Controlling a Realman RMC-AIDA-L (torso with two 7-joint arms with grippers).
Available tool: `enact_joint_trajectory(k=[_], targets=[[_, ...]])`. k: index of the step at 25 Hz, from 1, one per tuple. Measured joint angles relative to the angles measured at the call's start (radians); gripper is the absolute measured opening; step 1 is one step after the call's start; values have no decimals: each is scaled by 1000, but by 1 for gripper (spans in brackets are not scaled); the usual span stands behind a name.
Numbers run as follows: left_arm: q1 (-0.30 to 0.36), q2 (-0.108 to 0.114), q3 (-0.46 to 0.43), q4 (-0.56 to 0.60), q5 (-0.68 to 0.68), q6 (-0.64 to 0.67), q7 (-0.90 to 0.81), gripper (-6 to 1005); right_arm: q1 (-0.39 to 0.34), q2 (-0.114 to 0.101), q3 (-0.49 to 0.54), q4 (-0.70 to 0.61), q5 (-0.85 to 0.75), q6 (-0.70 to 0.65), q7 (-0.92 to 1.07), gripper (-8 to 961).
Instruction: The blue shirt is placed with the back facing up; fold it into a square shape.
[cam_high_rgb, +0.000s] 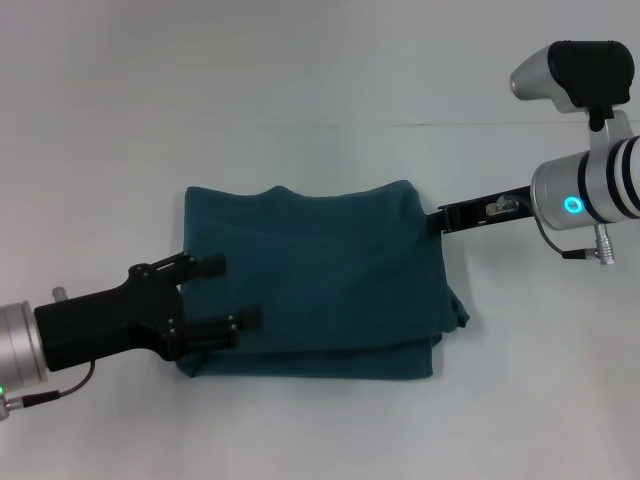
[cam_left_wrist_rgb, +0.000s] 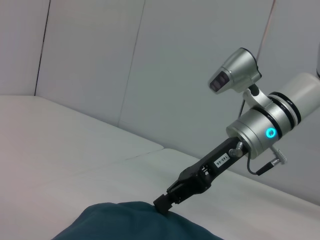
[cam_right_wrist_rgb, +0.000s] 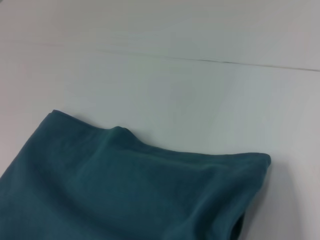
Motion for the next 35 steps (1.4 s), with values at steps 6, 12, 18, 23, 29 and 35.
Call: enact_joint_trajectory(k=[6,12,18,23,29,35], targets=[[-3,-2,-7,0,0,-14,-3,863,-3,2,1,10,2,21,-8,8],[-26,-6,-49,-3,-19,-68,-26,861,-29,-1,18,15,59,12,-54,44],[-58,-4,-56,-5,-51,-185,-103,859,-90,-6,108,-28,145,-32,-130,234],[-94,-5,-58,-11,-54,-305,-182,857,-114,-21,160,-33,195,-117,-166,348],[-139,4,-49,-17,-48,-411,-318,854,-128,-37,213,-66,199,-222,-166,506],[-159,16,32,-50,-39,-587,-480,852,-145,-52,236,-97,201,-309,-167,782]])
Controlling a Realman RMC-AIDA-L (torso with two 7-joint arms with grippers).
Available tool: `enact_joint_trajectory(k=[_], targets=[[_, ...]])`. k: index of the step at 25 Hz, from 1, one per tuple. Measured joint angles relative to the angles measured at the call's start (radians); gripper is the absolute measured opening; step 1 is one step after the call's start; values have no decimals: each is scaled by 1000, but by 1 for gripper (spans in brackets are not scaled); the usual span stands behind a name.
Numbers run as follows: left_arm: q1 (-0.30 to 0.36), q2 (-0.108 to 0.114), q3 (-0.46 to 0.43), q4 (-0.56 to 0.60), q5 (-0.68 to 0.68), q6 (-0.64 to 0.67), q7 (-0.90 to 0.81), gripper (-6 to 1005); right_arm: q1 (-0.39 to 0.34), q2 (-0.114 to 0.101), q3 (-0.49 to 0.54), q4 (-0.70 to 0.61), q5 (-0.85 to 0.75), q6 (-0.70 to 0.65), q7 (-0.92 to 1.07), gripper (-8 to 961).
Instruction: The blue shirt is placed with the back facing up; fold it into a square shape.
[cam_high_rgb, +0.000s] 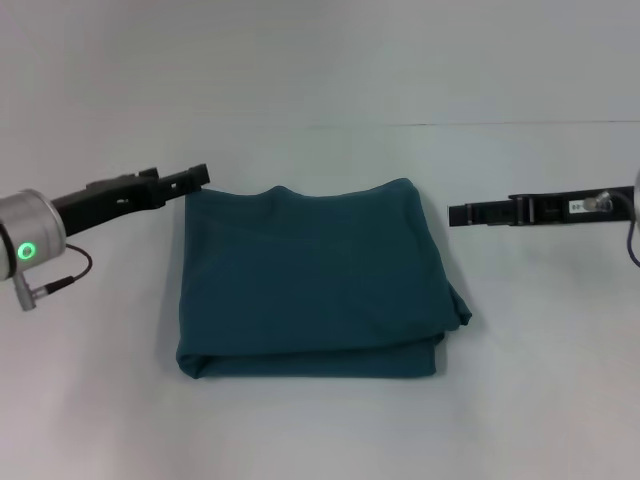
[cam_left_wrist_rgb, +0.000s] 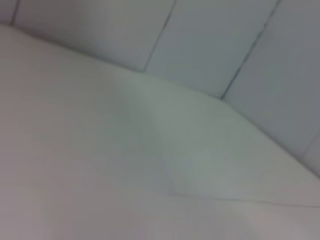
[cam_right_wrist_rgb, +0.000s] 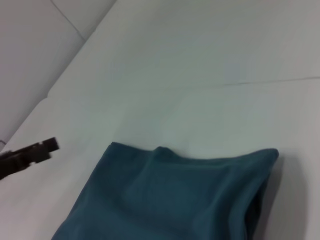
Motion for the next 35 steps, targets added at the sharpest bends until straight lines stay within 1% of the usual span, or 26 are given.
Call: enact_joint_trajectory(k=[1,6,9,14,19,25,31,35], targets=[[-2,1,19,-8,1,-29,-18,852,-3,-2,3,0,0,-6,0,835],[-16,-4,87,-32,24,-162,-87,850,-17,-9,22,0,2,-21,0,830],[-34,-7,119,-60,25,-211,-90,849,-19,-15,30,0,3,-22,0,829],[-60,-8,150,-95,26,-259,-91,847,-16,-15,33,-1,3,-22,-4,828],[-73,-15,161,-101,26,-291,-83,845,-13,-7,30,0,2,-22,-18,827],[-97,-30,170,-132,27,-371,-47,843,-17,1,33,9,4,-14,-41,826],[-119,-35,236,-170,20,-462,-42,841,-19,10,34,10,4,-9,-52,825],[-120,-35,250,-173,17,-469,-42,839,-20,11,34,10,4,-7,-52,825]])
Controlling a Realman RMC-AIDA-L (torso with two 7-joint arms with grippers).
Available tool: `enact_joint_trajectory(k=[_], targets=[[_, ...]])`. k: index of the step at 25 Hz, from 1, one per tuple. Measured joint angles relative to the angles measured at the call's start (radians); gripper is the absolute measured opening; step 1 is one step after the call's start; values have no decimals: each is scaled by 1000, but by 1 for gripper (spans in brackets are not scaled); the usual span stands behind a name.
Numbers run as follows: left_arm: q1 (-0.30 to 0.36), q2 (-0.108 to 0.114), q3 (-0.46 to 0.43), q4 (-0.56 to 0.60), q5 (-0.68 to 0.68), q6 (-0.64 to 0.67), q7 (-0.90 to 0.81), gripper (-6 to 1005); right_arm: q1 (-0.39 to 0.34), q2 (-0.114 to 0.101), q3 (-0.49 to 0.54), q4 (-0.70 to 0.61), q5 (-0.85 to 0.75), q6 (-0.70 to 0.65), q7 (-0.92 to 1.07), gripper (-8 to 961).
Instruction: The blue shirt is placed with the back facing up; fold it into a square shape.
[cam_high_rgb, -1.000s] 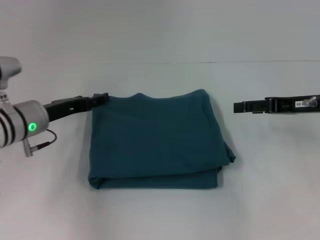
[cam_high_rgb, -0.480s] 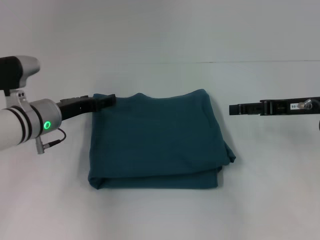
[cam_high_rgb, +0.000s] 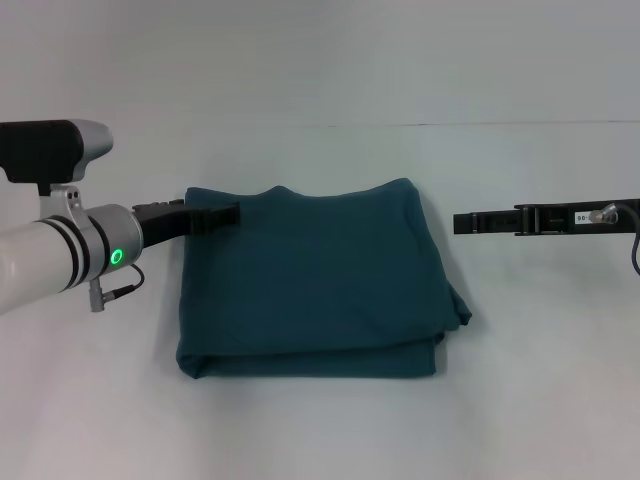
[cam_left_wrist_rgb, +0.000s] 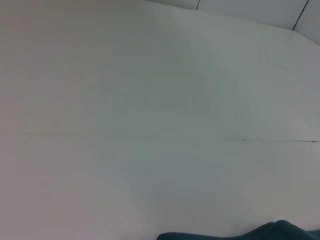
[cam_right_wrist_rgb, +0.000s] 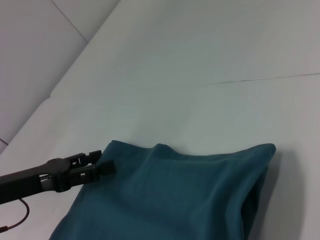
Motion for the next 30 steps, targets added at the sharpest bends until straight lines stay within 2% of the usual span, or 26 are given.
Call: enact_joint_trajectory(k=[14,19,25,30], targets=[[-5,-1,21,3,-2,8,0,834,0,0,0,1,-1,1,0,826],[-10,-2,33,9,-2,7,1,594,0,1,0,2,-1,4,-1,826],[-11,-3,29,19,-5,7,1,385,-1,2,-2,4,-6,7,-7,826],[-11,-3,25,23,-8,3,0,219,-3,-15,-8,30,-8,-3,-8,826]])
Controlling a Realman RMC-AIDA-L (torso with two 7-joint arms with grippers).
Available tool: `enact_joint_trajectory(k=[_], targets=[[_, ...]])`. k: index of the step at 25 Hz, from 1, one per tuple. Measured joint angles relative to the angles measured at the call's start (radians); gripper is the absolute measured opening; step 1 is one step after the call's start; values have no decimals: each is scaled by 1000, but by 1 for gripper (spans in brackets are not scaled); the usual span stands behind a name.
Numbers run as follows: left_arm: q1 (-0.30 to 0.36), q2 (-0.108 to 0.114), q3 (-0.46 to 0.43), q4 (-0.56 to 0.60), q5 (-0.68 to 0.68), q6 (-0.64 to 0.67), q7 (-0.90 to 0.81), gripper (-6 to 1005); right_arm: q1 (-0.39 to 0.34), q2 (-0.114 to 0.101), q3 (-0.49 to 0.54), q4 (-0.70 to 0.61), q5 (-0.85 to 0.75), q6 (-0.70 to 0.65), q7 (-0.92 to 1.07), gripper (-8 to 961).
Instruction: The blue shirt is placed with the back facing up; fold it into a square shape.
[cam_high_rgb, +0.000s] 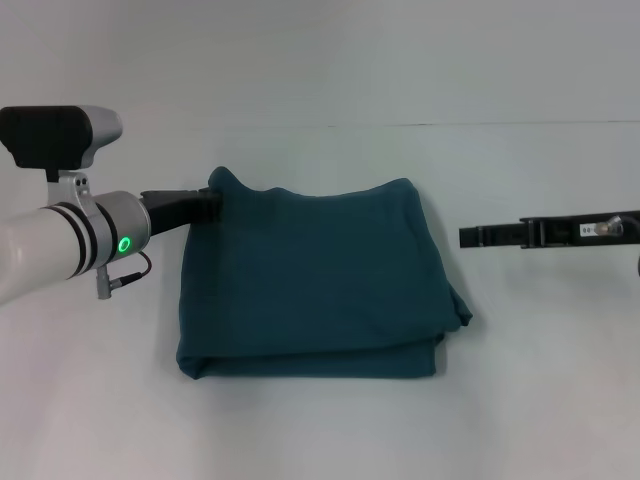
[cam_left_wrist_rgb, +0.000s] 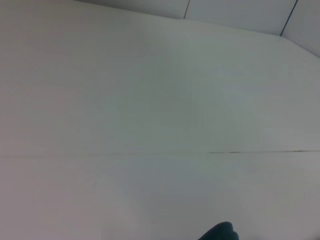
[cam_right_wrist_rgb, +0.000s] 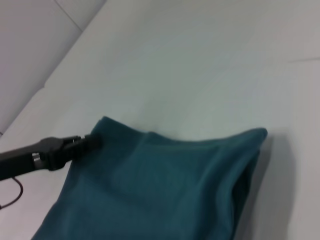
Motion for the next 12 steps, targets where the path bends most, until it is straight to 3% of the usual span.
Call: enact_joint_trajectory(k=[3,12], targets=[[0,0,1,0,-17,-1,0,120,-6,-11,-1,17,-1,-23,-1,823],[0,1,-1,0,-21,-2,0,51,-18,-17,0,44,-1,-107,-5,808]])
